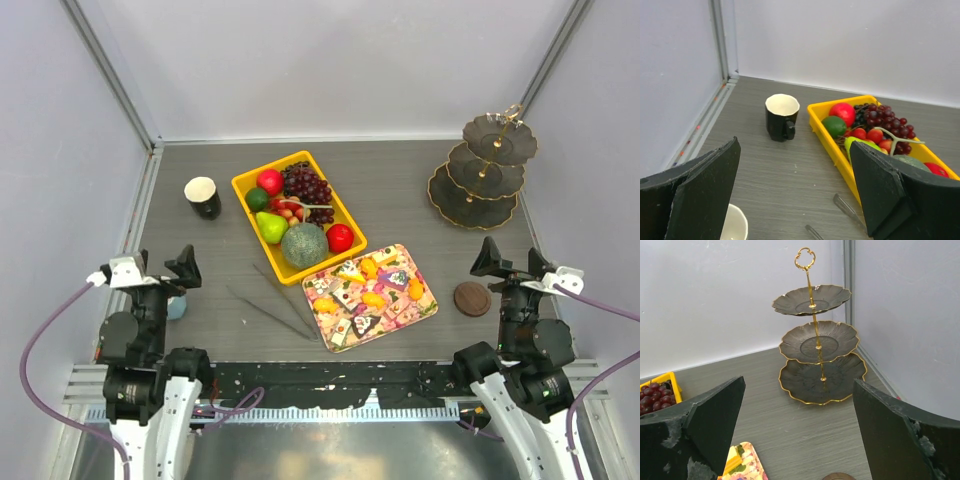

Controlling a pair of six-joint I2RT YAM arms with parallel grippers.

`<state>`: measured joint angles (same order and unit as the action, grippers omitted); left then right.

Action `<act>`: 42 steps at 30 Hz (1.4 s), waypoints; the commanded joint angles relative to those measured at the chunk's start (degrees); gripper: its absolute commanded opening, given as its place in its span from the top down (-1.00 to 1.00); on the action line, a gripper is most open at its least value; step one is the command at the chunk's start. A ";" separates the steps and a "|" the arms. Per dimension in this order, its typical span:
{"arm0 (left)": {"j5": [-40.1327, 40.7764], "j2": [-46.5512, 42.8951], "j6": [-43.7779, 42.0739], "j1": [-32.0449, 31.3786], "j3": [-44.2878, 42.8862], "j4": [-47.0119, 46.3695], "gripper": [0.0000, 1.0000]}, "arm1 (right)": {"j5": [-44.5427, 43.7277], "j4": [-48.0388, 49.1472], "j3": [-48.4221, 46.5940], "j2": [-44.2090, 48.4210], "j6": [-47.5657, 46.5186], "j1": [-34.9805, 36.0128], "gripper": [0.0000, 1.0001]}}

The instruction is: Serve the afternoon tea

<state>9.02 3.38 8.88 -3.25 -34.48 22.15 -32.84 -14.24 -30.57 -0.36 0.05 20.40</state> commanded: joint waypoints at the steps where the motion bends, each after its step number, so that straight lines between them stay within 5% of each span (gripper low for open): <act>1: -8.73 8.73 3.07 0.08 -6.90 9.03 -0.98 | 1.29 0.09 -1.25 0.54 2.84 -0.19 -0.91; 11: -30.63 24.04 11.31 -2.98 -9.39 13.46 -0.99 | 3.30 0.61 -0.20 2.12 3.29 -0.19 -0.91; 19: -17.30 31.94 22.31 -28.72 0.98 -0.87 -0.98 | 4.28 0.70 0.07 2.47 2.67 -0.28 -0.91; 23: -10.96 39.93 23.37 -35.77 1.61 -5.62 -0.99 | 4.98 0.79 0.24 2.47 2.32 -0.19 -0.91; 31: -11.92 56.20 24.34 -36.22 -2.52 -11.70 -0.99 | 5.07 0.62 0.25 2.82 2.06 -0.28 -0.91; 42: -13.14 67.89 23.46 -36.30 -7.43 -17.40 -0.98 | 4.36 0.79 0.77 4.23 1.44 -0.19 -0.91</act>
<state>-3.68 67.55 33.01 -39.31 -37.58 12.82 -28.18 -15.16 -29.93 -0.34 2.17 20.40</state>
